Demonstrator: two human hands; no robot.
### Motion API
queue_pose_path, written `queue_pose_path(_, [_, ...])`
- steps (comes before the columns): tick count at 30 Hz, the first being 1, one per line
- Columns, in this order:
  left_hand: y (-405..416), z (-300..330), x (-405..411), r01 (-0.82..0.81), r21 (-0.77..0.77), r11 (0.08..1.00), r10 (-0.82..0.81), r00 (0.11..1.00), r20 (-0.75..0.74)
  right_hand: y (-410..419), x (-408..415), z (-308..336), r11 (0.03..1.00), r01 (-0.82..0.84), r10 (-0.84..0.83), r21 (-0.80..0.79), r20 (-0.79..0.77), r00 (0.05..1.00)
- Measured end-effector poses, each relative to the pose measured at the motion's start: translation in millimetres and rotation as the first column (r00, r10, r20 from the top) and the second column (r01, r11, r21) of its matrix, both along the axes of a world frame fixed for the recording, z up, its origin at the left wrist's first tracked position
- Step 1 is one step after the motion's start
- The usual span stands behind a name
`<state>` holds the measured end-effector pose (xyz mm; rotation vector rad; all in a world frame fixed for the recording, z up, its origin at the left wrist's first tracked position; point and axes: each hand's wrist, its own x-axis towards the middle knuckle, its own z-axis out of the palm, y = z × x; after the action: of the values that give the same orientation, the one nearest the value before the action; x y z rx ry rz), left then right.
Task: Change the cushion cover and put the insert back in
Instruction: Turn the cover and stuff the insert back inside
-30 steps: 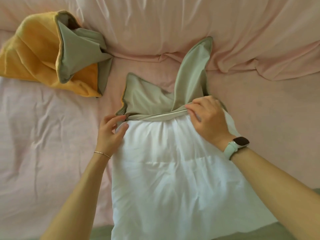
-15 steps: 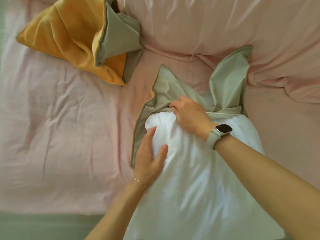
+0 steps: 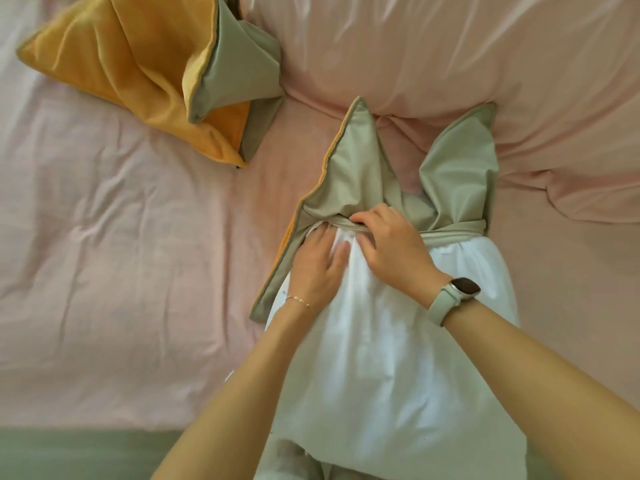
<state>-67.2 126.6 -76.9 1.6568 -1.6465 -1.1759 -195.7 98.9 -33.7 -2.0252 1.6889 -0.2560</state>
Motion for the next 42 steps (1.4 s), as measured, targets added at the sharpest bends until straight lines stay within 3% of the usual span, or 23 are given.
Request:
queue_pose_path(1, [6, 3, 8, -0.144, -0.034, 0.989, 0.141, 0.987, -0.082, -1, 1, 2, 1.0, -0.017, 0.016, -0.02, -0.026, 1.0])
queue_pose_path(3, [18, 7, 24, -0.383, -0.017, 0.923, 0.38, 0.92, -0.091, -4, 2, 5, 0.997, -0.035, 0.031, -0.072, -0.061, 0.998])
queue_pose_path(5, [30, 11, 33, -0.451, 0.185, 0.873, 0.466, 0.884, -0.041, -6, 5, 5, 0.99, -0.083, 0.067, -0.118, -0.132, 0.989])
queue_pose_path(7, [42, 10, 36, -0.384, 0.274, 0.882, 0.393, 0.919, 0.023, -10, 8, 3, 0.971, -0.165, 0.124, -0.171, -0.231, 0.965])
queue_pose_path(10, [47, 7, 34, -0.246, 0.219, 0.944, 0.215, 0.964, 0.156, -14, 8, 2, 0.923, -0.314, 0.233, -0.223, -0.328, 0.916])
queue_pose_path(13, [38, 6, 34, -0.182, 0.188, 0.965, 0.164, 0.981, 0.106, -26, 0, 1, 0.879, -0.414, 0.297, -0.236, -0.408, 0.863])
queue_pose_path(17, [33, 10, 23, -0.136, 0.2, 0.97, 0.137, 0.991, 0.009, -45, 0, 2, 0.945, -0.314, 0.261, -0.088, -0.37, 0.892])
queue_pose_path(20, [33, 5, 7, -0.088, 0.151, 0.985, 0.081, 0.995, 0.055, -50, 8, 1, 0.964, -0.259, 0.258, 0.052, -0.399, 0.88])
queue_pose_path(25, [33, 3, -17, -0.005, 0.045, 0.999, -0.01, 0.952, 0.307, -45, 23, -1, 0.992, -0.111, 0.106, -0.059, -0.088, 0.99])
queue_pose_path(29, [7, -7, -22, 0.061, 0.238, 0.969, -0.165, 0.879, 0.448, -13, 26, -8, 0.988, -0.092, 0.1, -0.123, 0.053, 0.994])
queue_pose_path(31, [0, -9, -19, 0.094, 0.254, 0.963, -0.204, 0.87, 0.45, 0, 21, -10, 0.988, -0.061, 0.072, -0.145, 0.073, 0.995])
queue_pose_path(34, [8, -8, -5, -0.063, 0.159, 0.985, -0.006, 0.914, 0.406, 5, 5, -7, 0.982, -0.01, 0.029, -0.186, 0.1, 0.995])
queue_pose_path(37, [20, -4, 12, -0.268, -0.041, 0.963, 0.261, 0.878, 0.401, 8, -26, 2, 0.959, 0.138, -0.112, -0.246, 0.118, 0.987])
queue_pose_path(39, [20, -1, 13, -0.276, -0.23, 0.933, 0.348, 0.851, 0.393, 16, -63, 1, 0.917, 0.322, -0.301, -0.234, 0.122, 0.946])
queue_pose_path(42, [4, 22, -7, -0.181, -0.434, 0.882, 0.328, 0.899, 0.291, 35, -118, -2, 0.787, 0.615, -0.614, -0.049, 0.044, 0.788])
